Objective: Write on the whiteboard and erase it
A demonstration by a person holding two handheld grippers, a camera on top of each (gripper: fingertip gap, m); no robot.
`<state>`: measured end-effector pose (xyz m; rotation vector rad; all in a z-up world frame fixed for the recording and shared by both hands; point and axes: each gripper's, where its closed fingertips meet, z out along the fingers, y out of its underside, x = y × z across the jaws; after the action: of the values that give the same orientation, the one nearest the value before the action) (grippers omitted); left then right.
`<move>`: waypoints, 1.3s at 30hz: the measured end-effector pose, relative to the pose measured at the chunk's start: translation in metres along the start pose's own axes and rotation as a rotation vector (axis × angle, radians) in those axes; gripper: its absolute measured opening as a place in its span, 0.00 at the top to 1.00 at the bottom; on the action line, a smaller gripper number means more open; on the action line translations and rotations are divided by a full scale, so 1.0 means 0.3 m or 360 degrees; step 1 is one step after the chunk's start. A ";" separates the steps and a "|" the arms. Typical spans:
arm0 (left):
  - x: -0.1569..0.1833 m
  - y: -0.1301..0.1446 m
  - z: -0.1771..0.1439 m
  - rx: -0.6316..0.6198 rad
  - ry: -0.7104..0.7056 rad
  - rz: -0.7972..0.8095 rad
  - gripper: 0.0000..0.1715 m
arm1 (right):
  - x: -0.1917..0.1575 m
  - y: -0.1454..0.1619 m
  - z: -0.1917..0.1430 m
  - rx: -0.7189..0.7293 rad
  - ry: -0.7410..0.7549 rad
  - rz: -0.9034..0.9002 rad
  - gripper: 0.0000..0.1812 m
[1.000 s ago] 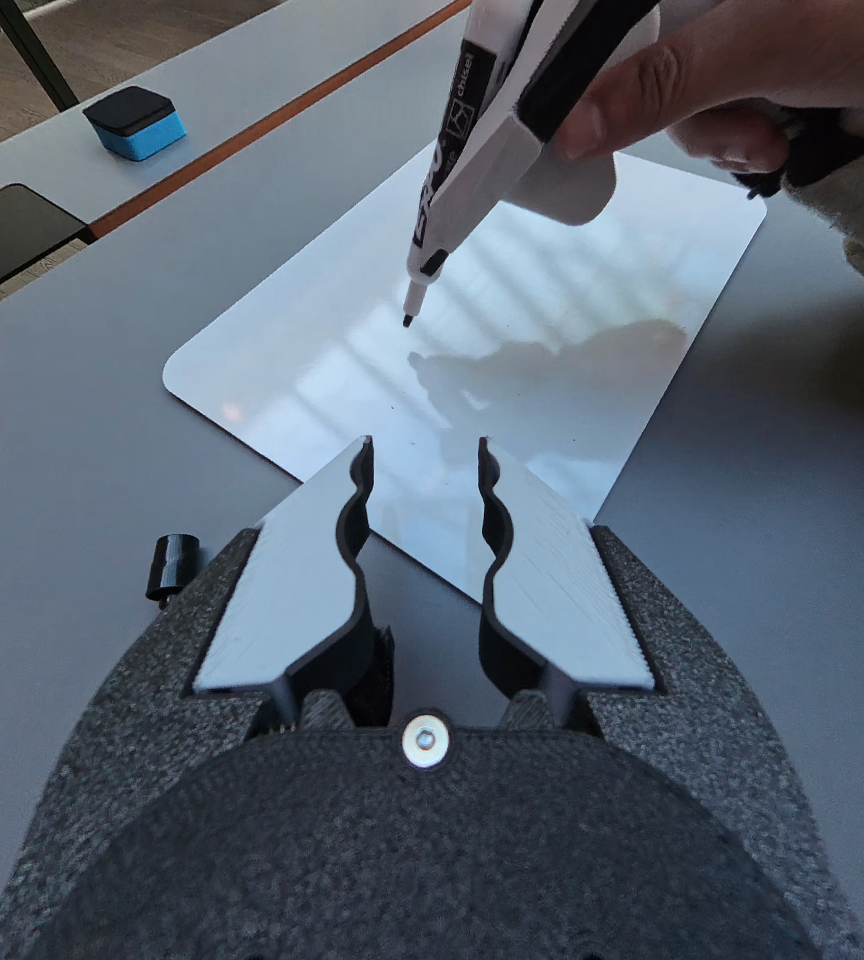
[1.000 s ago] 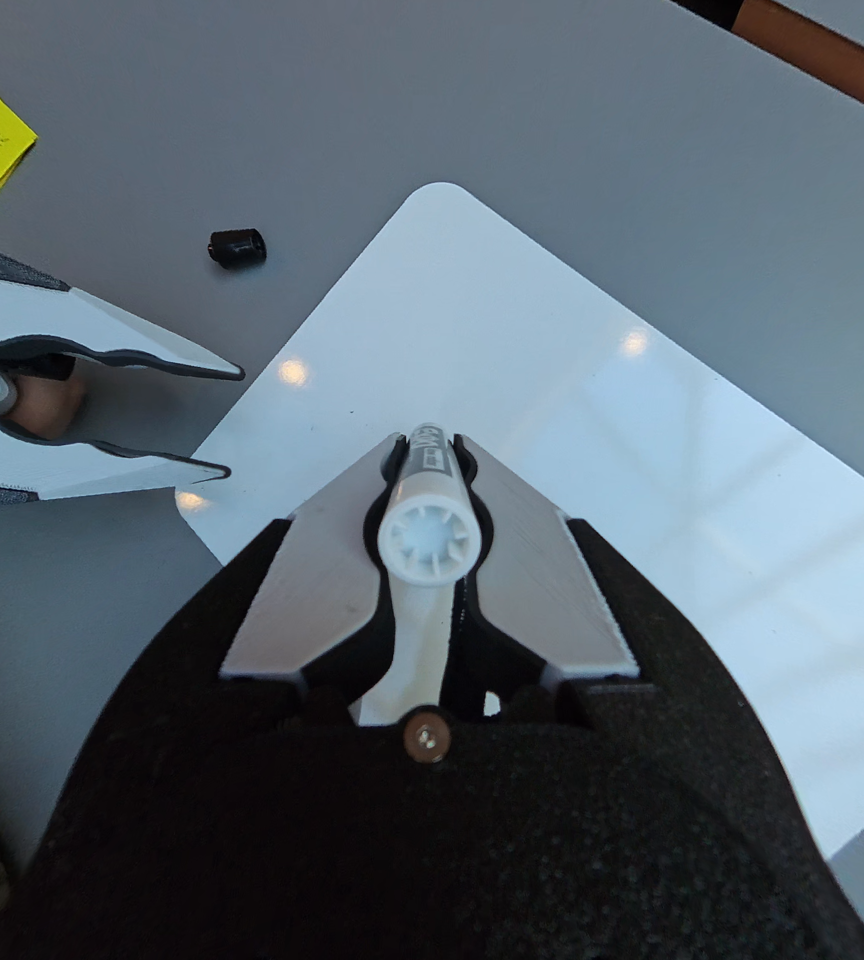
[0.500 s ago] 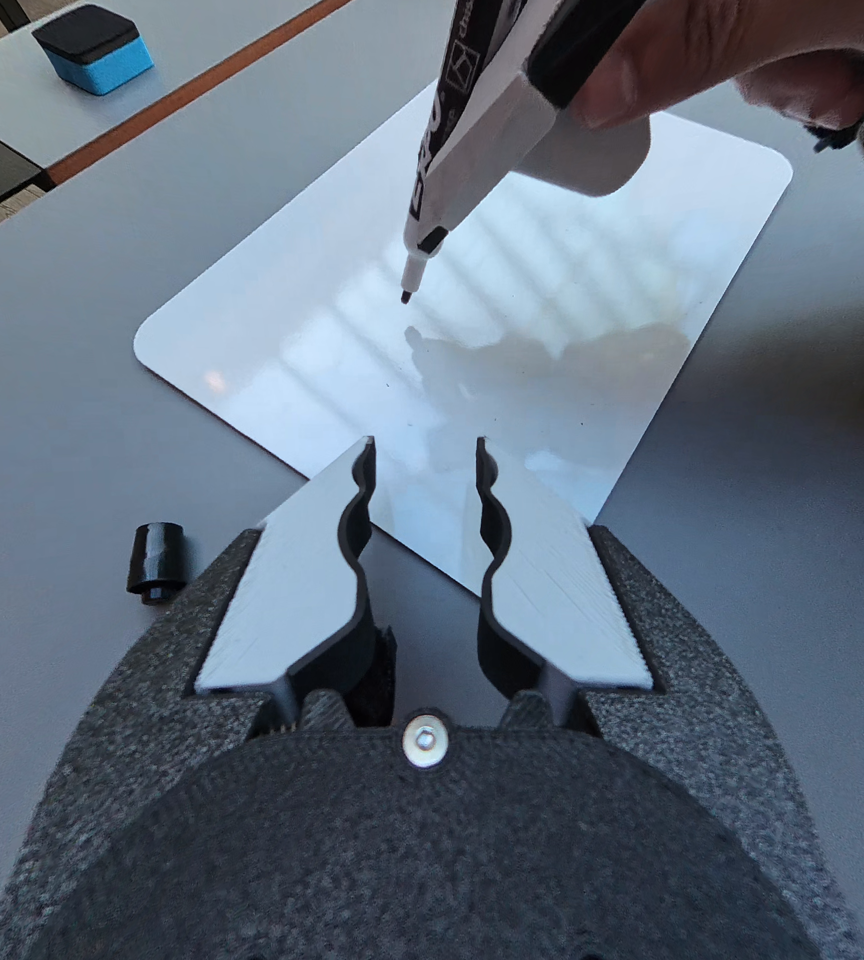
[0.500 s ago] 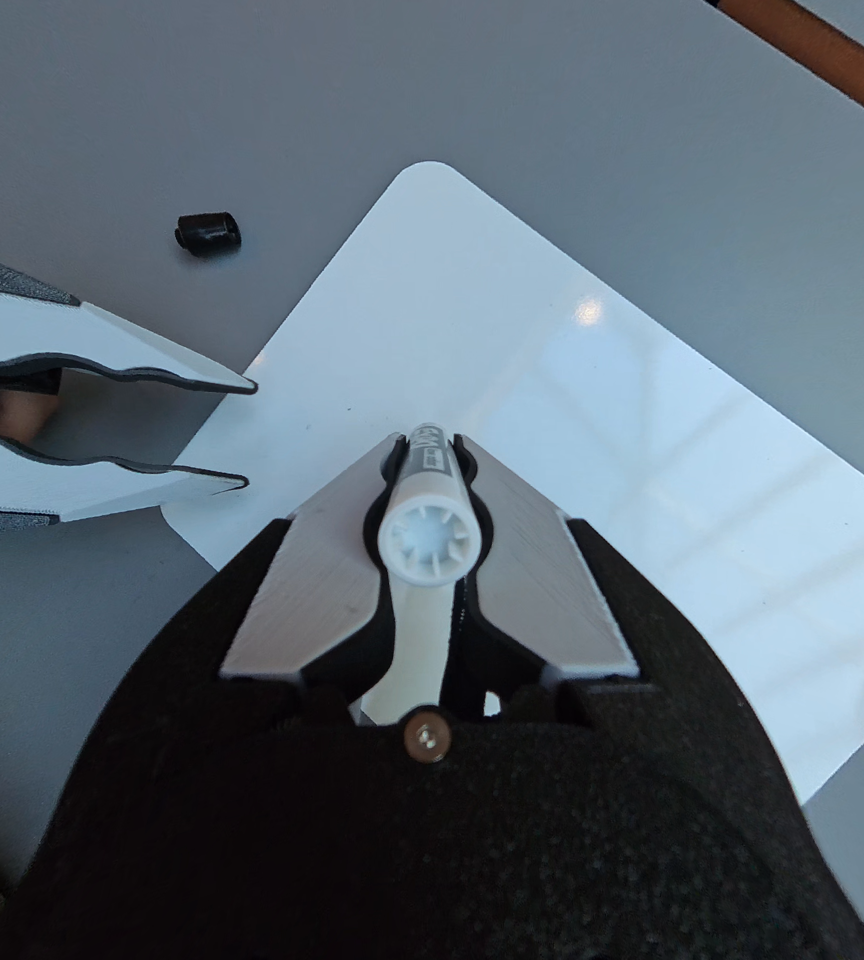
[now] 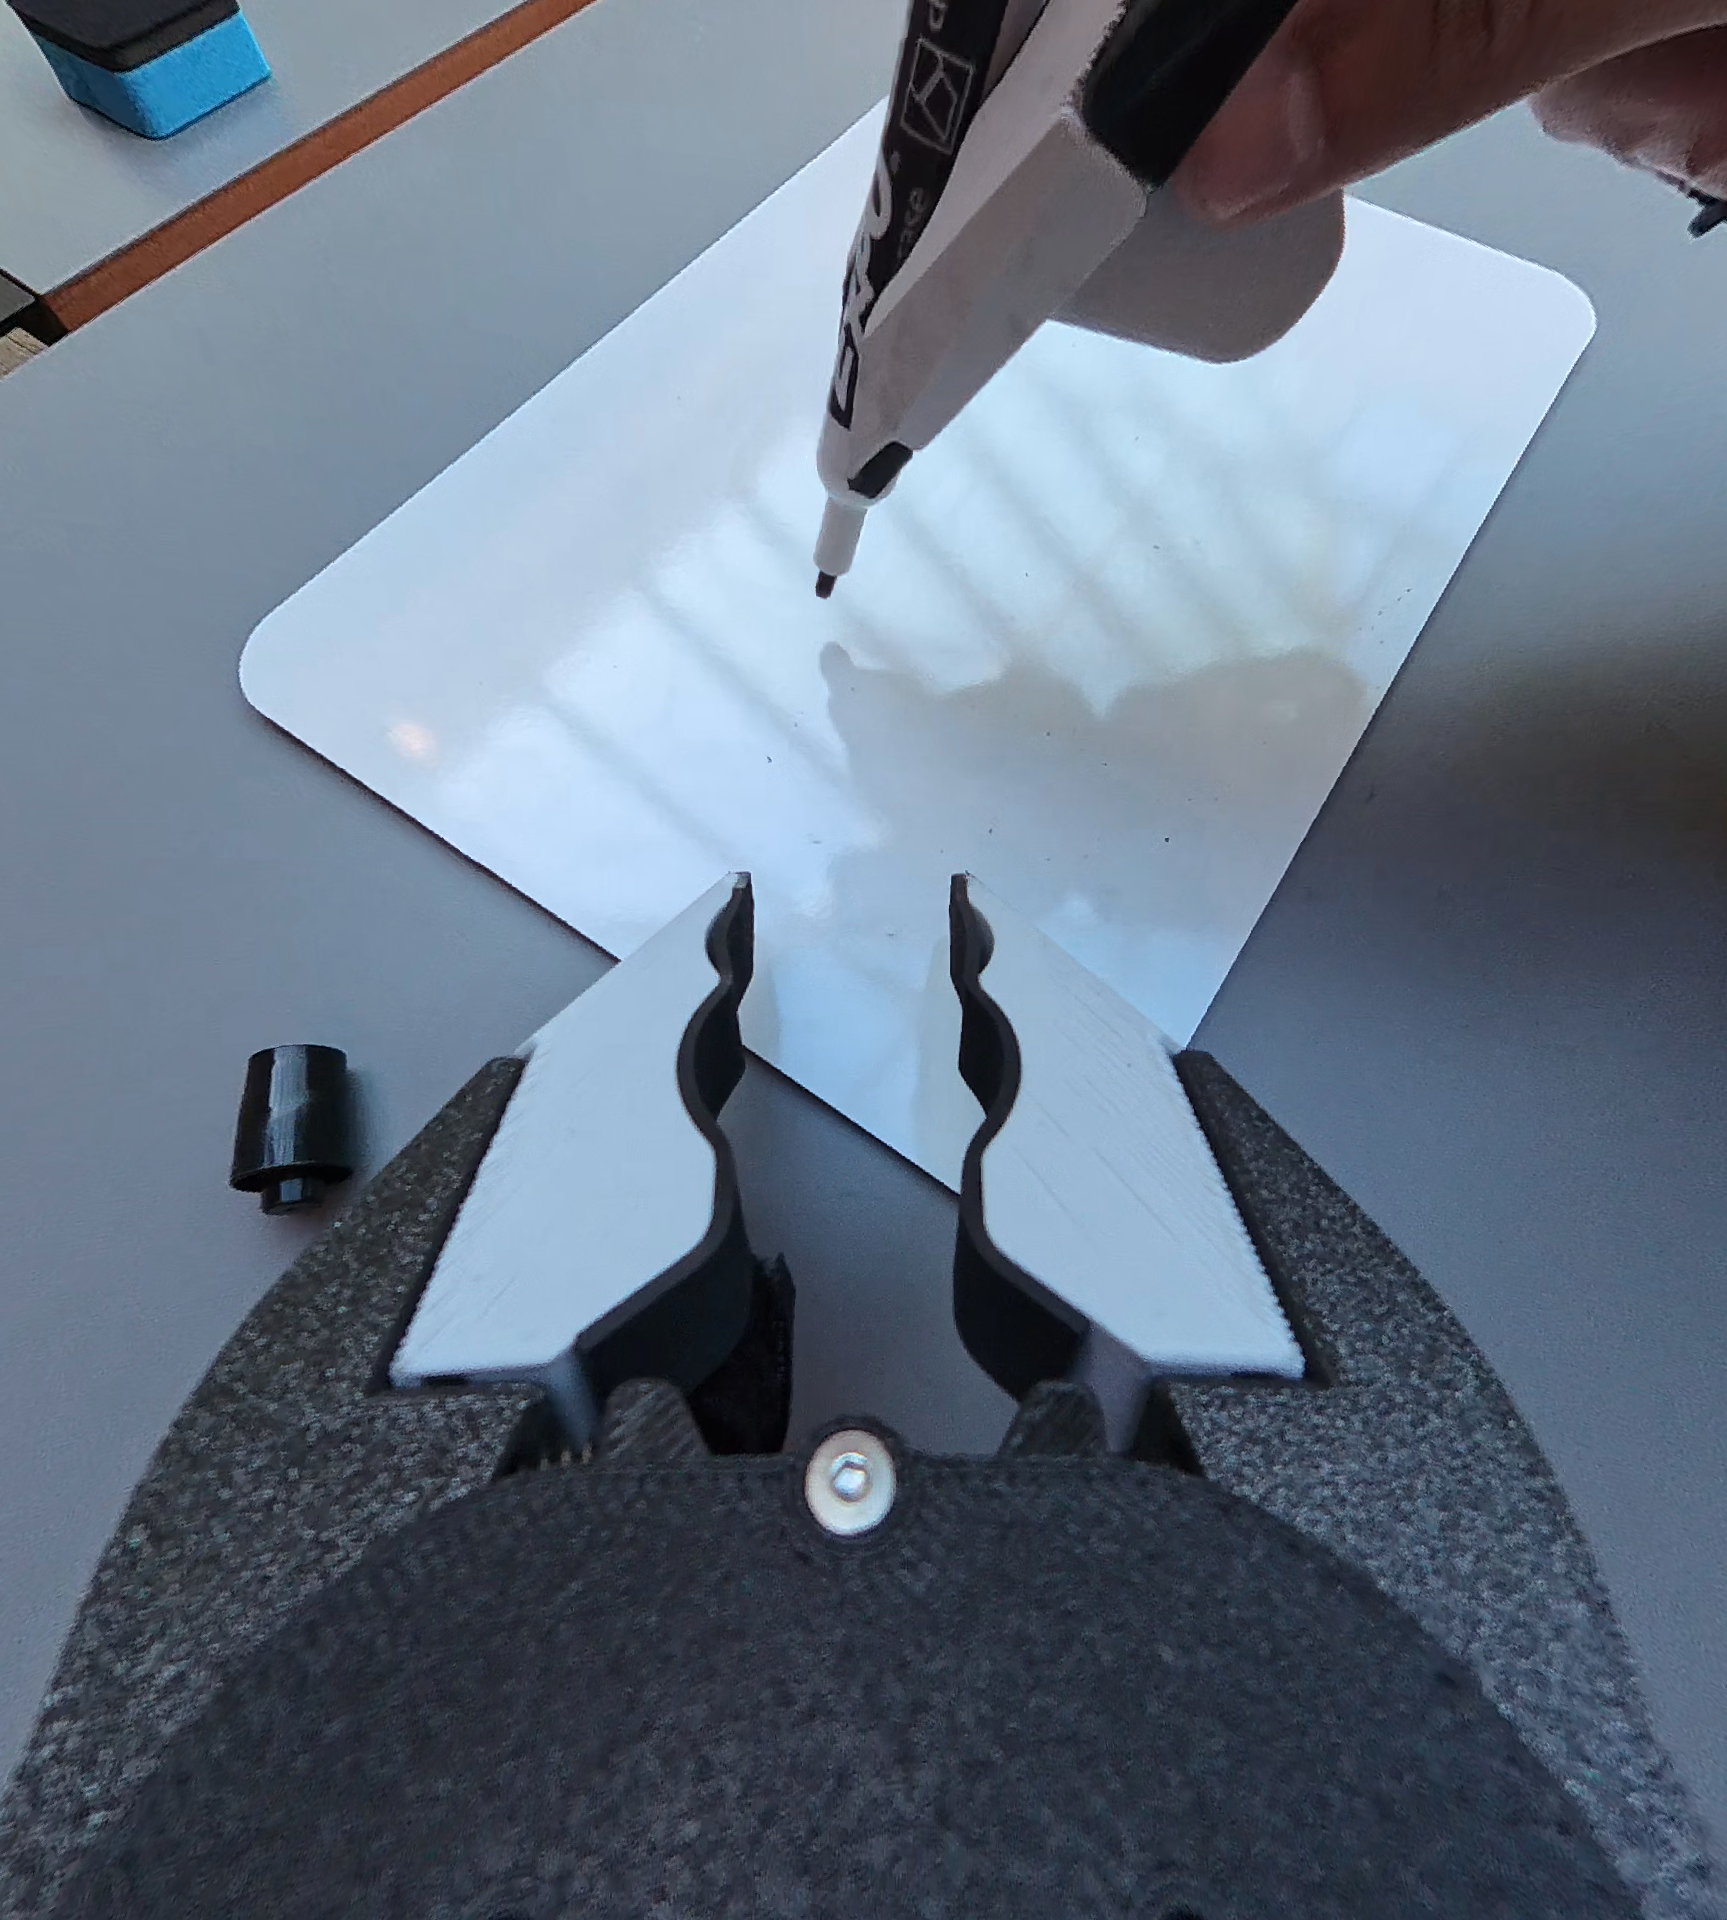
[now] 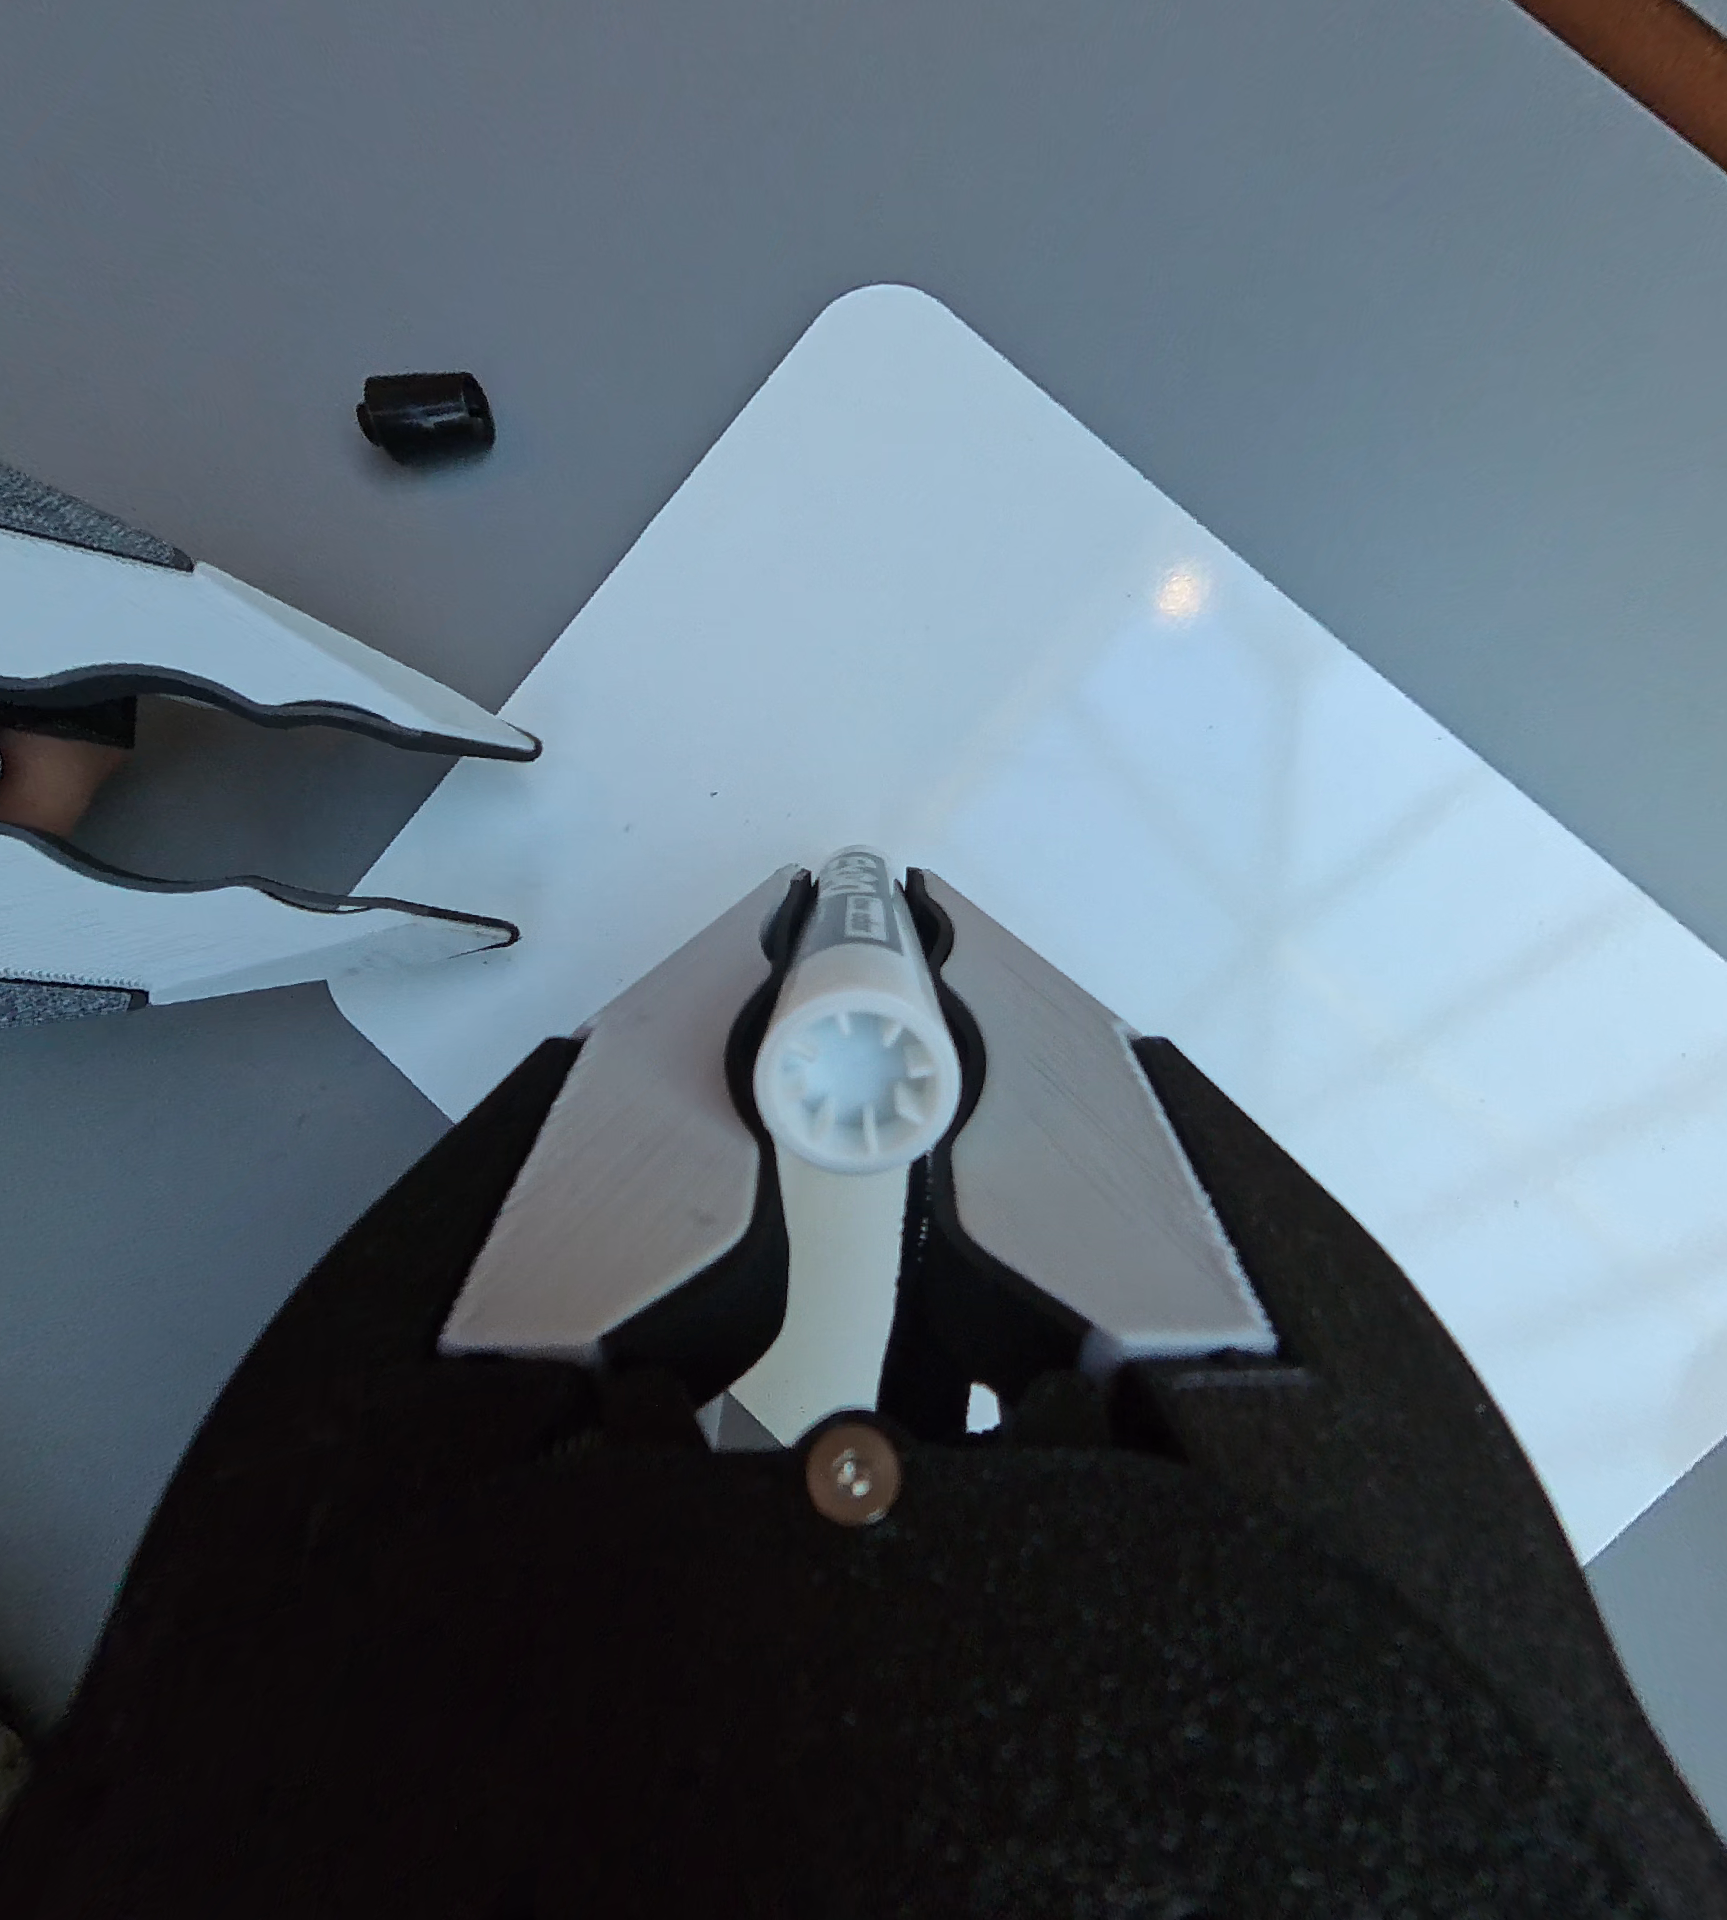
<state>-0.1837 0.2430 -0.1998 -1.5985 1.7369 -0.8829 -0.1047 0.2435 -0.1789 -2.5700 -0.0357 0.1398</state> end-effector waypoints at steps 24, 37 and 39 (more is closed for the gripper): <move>0.004 -0.003 -0.005 0.0016 -0.0007 0.0000 0.78 | -0.108 0.111 -0.042 0.0038 -0.0012 -0.0065 0.90; 0.019 -0.005 -0.002 0.0014 -0.0008 0.0004 0.78 | -0.085 0.112 -0.050 0.0073 -0.0009 -0.0050 0.90; 0.019 -0.006 -0.004 0.0013 -0.0008 0.0004 0.78 | -0.085 0.111 -0.051 0.0082 -0.0014 -0.0048 0.90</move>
<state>-0.1840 0.2373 -0.1977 -1.5917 1.7291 -0.8831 -0.1284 0.2059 -0.1816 -2.5163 -0.0731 0.1392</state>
